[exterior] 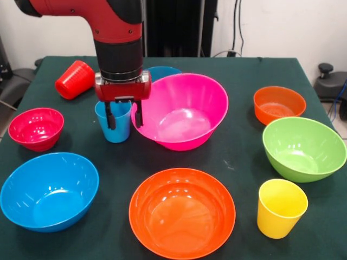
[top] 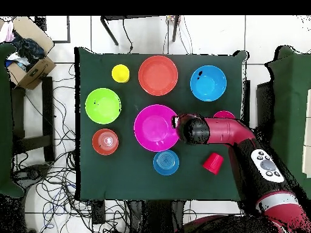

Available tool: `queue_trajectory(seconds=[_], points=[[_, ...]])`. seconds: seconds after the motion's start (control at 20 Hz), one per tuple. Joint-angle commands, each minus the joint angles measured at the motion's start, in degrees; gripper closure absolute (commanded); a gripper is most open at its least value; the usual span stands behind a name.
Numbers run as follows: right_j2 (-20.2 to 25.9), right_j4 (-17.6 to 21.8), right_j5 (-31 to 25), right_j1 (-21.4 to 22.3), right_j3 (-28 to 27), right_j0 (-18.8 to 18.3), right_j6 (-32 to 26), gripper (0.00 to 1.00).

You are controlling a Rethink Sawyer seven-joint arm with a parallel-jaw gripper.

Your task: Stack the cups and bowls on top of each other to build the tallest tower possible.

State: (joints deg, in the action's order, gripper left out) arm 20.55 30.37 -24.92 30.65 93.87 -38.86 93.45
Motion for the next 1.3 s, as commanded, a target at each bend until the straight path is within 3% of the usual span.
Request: queue_trajectory(seconds=[0.05, 0.35, 0.65, 0.9, 1.3], points=[[-1.3, -2.4, -8.1, 5.9, 2.1, 3.2, 3.3, 0.0], [-0.1, -3.9, -10.6, 8.4, 2.0, 3.0, 2.0, 0.0], [1.8, -4.9, -11.9, 8.6, 2.3, -0.1, -2.1, 0.0], [2.4, -3.5, -10.6, 6.9, 2.6, -1.9, -4.4, 0.0], [1.4, -1.3, -7.2, 3.5, 3.2, -2.0, -2.7, 0.0]])
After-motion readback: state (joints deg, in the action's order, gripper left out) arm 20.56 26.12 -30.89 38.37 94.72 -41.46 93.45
